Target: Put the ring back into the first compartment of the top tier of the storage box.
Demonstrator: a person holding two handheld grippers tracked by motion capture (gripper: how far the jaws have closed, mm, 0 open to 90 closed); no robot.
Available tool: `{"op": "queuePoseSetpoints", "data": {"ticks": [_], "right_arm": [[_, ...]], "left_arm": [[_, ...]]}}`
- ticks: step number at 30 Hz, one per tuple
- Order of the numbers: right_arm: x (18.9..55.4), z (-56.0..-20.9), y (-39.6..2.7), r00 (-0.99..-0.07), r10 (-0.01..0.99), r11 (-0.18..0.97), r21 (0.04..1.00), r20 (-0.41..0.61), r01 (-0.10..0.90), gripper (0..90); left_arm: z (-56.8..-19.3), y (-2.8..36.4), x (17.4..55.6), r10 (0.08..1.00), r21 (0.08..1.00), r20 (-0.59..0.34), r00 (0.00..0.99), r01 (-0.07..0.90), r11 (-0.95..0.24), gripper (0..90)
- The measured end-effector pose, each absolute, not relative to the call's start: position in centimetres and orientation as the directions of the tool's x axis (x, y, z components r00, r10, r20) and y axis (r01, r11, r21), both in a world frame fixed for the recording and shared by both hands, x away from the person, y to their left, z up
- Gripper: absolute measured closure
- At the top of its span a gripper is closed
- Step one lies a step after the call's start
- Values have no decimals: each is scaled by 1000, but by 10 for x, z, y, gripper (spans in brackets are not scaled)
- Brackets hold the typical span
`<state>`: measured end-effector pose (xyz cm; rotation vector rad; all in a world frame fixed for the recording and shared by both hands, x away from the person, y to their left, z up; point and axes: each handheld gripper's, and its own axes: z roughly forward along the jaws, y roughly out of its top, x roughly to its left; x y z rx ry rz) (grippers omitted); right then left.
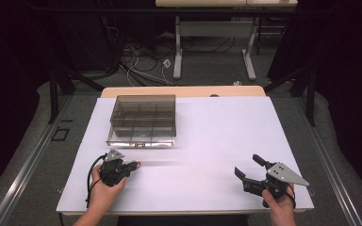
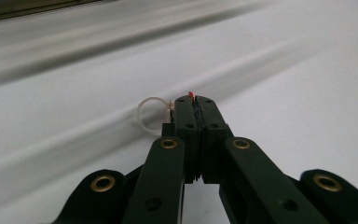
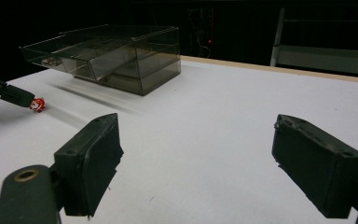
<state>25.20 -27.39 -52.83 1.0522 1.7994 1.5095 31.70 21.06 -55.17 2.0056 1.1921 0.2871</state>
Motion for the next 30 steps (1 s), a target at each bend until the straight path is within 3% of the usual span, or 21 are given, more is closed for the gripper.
{"op": "queuePoseSetpoints", "data": {"ticks": [30], "right_arm": [[252,-528,-275,-531,845,54,977,67,208,149]], "left_arm": [[-542,213,312,808,743,-208,551,627,-236,893]]}}
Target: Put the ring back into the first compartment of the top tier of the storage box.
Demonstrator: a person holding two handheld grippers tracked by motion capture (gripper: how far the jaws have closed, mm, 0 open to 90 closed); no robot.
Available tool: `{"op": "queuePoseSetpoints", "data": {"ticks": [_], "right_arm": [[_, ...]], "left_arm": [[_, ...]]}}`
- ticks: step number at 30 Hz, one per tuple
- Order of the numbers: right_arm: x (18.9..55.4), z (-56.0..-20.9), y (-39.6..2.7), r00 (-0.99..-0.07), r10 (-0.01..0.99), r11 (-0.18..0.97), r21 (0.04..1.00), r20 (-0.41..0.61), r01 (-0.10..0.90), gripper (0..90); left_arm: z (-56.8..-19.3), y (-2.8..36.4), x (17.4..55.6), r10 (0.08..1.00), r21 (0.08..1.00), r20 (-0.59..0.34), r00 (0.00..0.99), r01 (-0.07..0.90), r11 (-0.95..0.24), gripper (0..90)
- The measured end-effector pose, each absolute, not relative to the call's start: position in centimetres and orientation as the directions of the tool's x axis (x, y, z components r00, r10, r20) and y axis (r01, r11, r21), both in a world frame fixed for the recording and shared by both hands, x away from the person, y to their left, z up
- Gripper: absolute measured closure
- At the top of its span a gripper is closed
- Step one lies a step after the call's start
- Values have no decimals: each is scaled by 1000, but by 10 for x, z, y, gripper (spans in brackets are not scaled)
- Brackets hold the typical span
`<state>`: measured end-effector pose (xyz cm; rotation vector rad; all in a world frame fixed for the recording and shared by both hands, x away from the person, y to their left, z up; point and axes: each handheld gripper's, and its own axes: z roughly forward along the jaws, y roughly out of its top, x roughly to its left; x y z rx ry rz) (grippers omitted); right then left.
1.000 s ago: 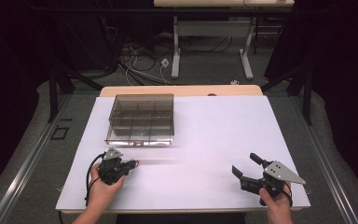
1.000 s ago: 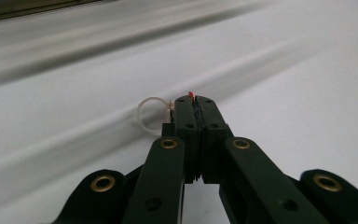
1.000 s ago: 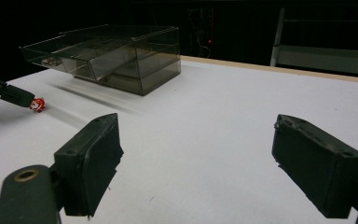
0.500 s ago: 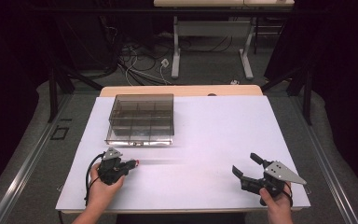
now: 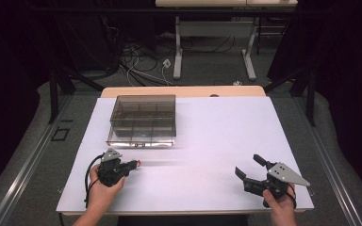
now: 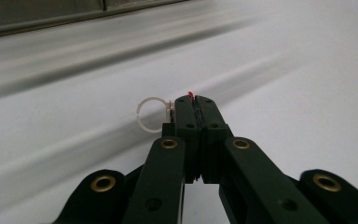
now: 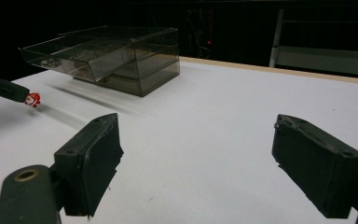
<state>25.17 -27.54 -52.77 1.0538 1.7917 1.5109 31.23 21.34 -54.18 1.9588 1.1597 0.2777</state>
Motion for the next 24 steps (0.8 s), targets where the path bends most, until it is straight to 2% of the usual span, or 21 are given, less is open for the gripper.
{"op": "queuePoseSetpoints", "data": {"ticks": [24], "right_arm": [[251,-527,-277,-526,848,56,976,65,211,149]], "left_arm": [[-524,220,300,797,800,-206,567,567,-197,893]]}}
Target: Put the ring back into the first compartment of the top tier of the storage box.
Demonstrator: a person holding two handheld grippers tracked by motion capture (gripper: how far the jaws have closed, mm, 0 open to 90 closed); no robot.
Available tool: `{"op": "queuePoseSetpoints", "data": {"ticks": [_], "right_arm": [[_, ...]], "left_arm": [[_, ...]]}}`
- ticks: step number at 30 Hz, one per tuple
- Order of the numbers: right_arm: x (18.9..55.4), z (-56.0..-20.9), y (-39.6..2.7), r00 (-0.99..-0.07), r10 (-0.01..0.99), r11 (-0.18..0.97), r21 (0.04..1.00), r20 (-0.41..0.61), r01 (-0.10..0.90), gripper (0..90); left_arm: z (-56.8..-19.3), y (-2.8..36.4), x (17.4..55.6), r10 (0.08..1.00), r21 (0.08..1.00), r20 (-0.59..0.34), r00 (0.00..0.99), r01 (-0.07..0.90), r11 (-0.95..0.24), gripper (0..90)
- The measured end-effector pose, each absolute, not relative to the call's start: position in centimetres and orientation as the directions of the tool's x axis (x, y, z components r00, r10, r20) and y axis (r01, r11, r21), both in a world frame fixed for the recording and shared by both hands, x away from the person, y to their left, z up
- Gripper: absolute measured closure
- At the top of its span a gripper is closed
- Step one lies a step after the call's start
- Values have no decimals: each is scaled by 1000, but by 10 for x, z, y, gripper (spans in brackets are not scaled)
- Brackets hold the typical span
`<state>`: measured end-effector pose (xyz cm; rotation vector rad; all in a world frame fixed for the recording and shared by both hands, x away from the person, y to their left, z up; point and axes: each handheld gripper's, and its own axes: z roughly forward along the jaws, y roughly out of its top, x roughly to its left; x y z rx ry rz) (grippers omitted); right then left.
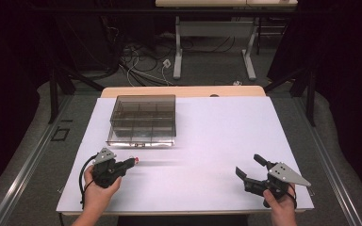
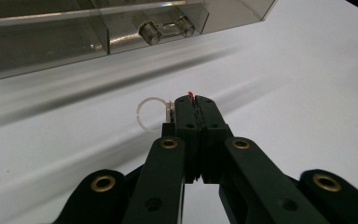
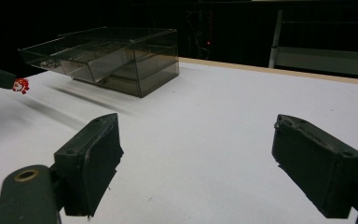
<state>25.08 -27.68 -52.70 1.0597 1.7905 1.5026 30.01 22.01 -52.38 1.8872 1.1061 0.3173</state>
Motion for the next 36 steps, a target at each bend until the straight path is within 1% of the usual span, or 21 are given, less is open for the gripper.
{"op": "queuePoseSetpoints", "data": {"ticks": [2,10,36], "right_arm": [[251,-527,-277,-526,848,57,976,65,211,149],[251,-527,-277,-526,848,56,976,65,211,149],[251,-527,-277,-529,846,52,976,68,209,149]], "left_arm": [[-522,222,299,799,803,-196,569,560,-202,893],[-519,224,297,798,813,-210,565,554,-178,893],[-507,238,288,811,854,-214,545,507,-115,893]]}}
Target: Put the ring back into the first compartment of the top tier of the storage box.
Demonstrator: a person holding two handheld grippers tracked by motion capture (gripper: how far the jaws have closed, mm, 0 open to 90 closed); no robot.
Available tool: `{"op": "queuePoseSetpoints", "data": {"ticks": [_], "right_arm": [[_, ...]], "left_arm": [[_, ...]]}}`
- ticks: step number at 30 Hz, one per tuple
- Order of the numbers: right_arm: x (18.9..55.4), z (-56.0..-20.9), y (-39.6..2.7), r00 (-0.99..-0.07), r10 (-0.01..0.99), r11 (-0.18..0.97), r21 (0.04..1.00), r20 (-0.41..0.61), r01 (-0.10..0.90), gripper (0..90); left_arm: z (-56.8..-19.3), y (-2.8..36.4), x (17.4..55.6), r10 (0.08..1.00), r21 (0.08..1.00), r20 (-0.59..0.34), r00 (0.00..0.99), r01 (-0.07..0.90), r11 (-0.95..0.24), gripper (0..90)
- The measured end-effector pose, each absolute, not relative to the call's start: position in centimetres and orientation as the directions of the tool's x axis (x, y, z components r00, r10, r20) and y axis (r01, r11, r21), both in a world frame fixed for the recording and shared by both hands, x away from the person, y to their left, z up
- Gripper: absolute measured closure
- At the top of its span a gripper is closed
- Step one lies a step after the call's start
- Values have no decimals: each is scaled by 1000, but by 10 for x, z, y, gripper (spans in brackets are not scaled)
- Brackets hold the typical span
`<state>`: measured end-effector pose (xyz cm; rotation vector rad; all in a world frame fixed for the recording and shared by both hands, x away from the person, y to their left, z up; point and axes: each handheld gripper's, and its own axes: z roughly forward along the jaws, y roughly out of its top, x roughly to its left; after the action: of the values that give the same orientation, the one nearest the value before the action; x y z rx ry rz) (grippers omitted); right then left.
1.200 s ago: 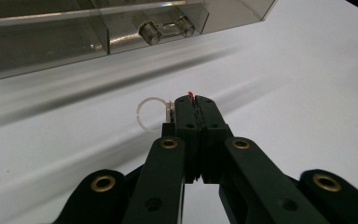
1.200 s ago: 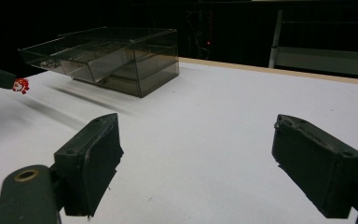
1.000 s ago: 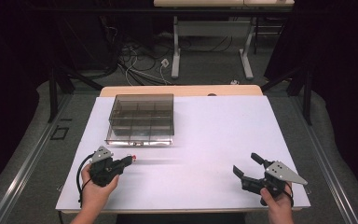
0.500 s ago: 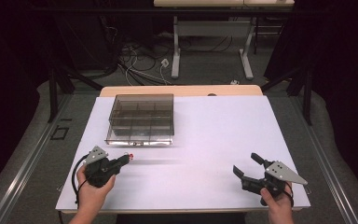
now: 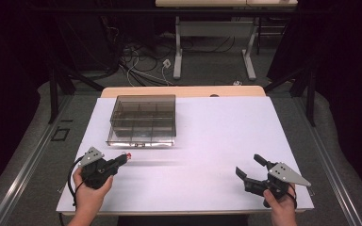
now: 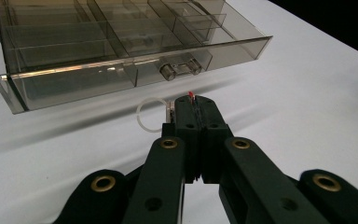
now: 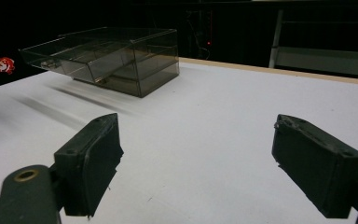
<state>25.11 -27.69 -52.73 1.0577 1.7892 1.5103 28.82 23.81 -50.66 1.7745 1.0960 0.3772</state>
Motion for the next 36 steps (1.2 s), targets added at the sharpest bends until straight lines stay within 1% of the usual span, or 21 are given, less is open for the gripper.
{"op": "queuePoseSetpoints", "data": {"ticks": [7,15,16,18,19,36], "right_arm": [[251,-527,-277,-531,844,49,977,71,208,149],[251,-527,-277,-531,844,48,977,71,208,149],[251,-528,-277,-532,844,47,977,73,209,149],[251,-527,-277,-530,845,50,977,70,208,149],[251,-528,-277,-532,844,48,977,71,207,149],[252,-528,-276,-531,845,53,977,66,206,149]], "left_arm": [[-504,241,287,811,867,-212,545,488,-102,893],[-504,241,287,811,867,-212,545,488,-102,893],[-501,243,285,814,881,-205,544,465,-89,894],[-500,244,286,815,884,-193,546,458,-98,894],[-500,244,286,816,884,-204,541,460,-84,894],[-493,249,287,824,901,-199,530,430,-58,894]]}}
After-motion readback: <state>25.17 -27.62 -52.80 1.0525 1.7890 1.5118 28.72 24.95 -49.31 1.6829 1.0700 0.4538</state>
